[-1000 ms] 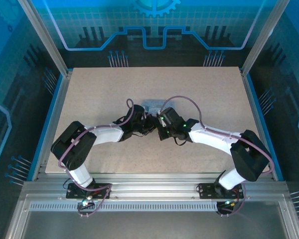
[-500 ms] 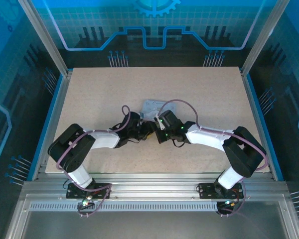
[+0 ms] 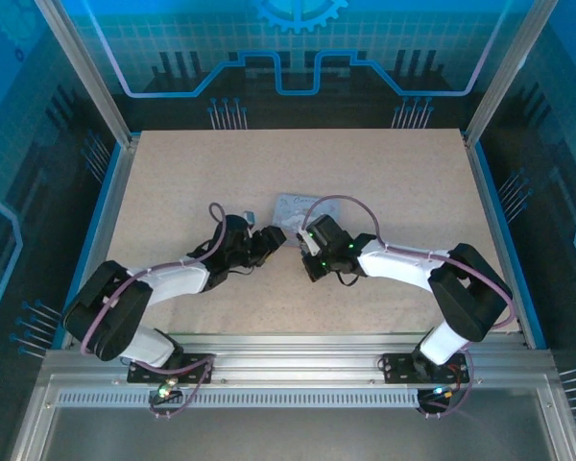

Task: Unlock a padlock with a key

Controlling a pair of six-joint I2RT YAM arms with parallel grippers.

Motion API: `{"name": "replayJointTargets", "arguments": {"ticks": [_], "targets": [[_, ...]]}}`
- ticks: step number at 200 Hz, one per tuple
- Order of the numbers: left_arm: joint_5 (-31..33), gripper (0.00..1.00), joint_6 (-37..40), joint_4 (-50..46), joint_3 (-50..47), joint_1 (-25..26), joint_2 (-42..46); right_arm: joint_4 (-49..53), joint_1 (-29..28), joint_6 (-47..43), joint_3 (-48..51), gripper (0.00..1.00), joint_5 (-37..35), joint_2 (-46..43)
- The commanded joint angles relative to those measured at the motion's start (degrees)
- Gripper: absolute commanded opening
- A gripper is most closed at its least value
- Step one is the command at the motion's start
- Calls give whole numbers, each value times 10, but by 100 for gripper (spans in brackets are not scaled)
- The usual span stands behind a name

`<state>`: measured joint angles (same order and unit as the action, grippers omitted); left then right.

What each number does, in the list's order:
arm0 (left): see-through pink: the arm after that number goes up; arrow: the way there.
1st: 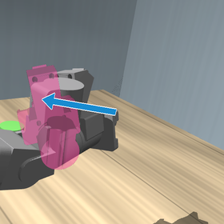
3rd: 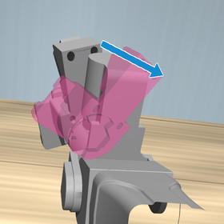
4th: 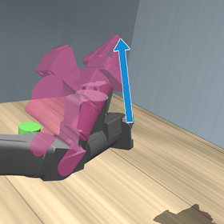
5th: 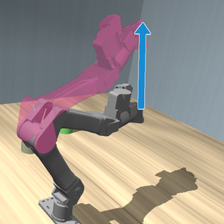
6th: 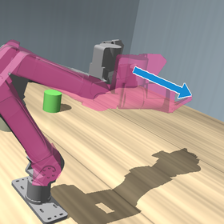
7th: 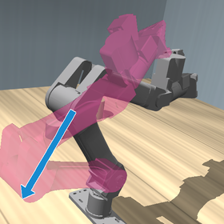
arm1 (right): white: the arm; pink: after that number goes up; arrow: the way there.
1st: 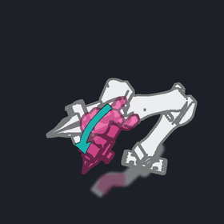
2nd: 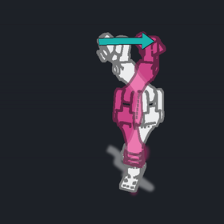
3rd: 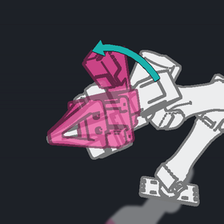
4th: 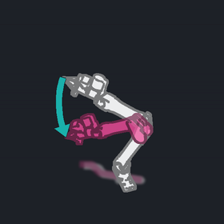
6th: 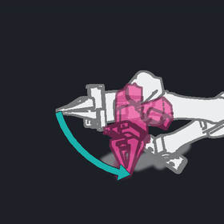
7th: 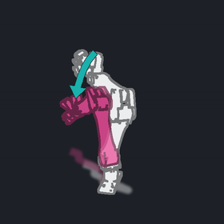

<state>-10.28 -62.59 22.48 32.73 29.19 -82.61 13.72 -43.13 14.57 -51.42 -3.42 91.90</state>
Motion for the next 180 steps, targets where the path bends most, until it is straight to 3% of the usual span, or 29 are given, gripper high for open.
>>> {"name": "replayJointTargets", "arguments": {"ticks": [1,60,180], "targets": [[18,61,38,-47,1,-17,38,39,4,-31,-28,0,7,9],[-14,62,75,-117,41,-62,43,74,15,-64,-61,0,34,39],[-24,65,109,-124,120,-72,-37,63,15,-117,-39,0,25,27]]}}
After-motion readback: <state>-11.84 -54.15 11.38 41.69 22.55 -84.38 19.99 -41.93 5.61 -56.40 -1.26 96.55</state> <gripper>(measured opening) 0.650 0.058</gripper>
